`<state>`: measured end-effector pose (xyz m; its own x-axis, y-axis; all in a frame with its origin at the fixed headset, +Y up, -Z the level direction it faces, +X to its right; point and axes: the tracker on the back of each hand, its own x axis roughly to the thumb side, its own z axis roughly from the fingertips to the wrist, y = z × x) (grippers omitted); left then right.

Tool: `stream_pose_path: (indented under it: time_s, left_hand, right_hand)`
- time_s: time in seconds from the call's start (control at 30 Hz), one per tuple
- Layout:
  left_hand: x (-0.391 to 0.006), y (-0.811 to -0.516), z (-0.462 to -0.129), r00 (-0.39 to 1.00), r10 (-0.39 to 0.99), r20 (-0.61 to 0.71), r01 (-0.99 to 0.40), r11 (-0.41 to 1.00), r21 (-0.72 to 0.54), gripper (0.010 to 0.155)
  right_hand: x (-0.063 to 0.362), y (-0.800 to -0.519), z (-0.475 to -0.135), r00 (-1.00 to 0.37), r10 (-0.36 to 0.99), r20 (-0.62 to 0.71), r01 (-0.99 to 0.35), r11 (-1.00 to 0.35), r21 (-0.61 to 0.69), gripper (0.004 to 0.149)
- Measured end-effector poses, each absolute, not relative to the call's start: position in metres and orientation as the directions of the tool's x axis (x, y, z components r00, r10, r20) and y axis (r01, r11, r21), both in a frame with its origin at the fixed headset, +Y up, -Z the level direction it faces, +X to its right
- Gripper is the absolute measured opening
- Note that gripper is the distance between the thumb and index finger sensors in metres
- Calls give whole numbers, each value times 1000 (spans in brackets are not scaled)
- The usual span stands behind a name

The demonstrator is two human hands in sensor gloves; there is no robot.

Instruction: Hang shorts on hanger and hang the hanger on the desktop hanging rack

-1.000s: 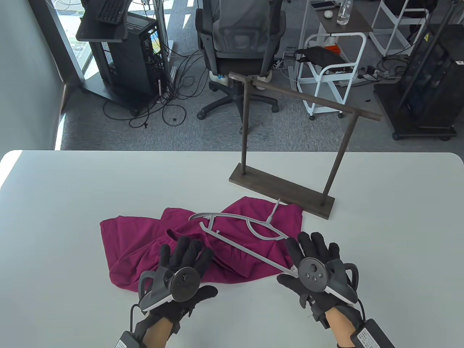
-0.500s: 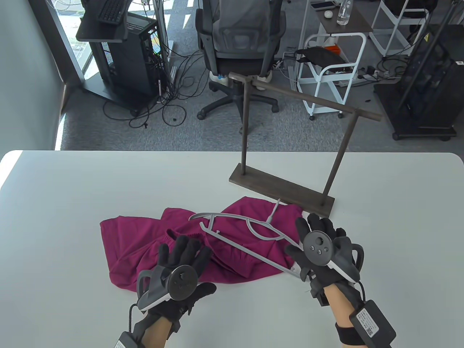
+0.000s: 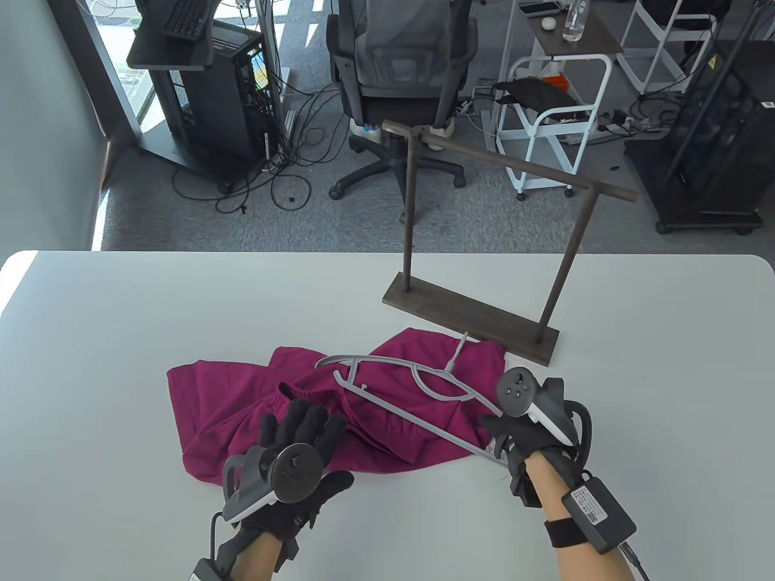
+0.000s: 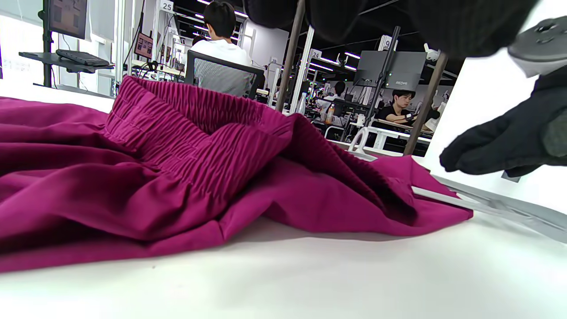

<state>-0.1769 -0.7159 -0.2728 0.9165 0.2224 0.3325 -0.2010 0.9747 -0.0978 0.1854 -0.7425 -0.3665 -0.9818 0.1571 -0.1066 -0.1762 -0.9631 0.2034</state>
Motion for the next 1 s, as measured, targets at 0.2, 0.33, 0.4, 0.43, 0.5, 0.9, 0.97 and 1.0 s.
stream_pose_path:
  time_s: [0.2,0.33,0.4,0.43,0.5,0.9,0.97,1.0]
  left_hand:
    - [-177,-715,-269,913,225,340,-203,974,-100,86]
    - [-178,-715,-269,915,231,332,-210,973,-100,84]
    - [-180,-715,-269,915,237,327,-215,971,-103,84]
    - [-180,-715,-269,914,240,326,-217,971,-104,84]
    - [-180,-715,-269,914,243,325,-219,970,-107,84]
    - [-180,-715,-269,912,255,322,-227,966,-123,84]
    - [-182,-716,-270,912,265,314,-237,963,-126,84]
    - [-182,-716,-271,911,268,312,-240,963,-127,84]
  right_hand:
    - [191,-756,-370,-978,68,-199,-111,-970,215,64]
    - [192,-763,-370,-977,22,-212,-75,-966,246,55]
    - [191,-764,-370,-976,31,-214,-84,-966,243,55]
    - [191,-764,-370,-977,28,-213,-80,-968,239,55]
    - [191,-765,-370,-976,39,-213,-90,-968,235,54]
    - [196,-757,-362,-949,157,-274,-163,-987,-4,48]
    - [198,-748,-359,-947,169,-272,-152,-985,-84,49]
    - [199,-745,-357,-946,181,-269,-156,-982,-110,49]
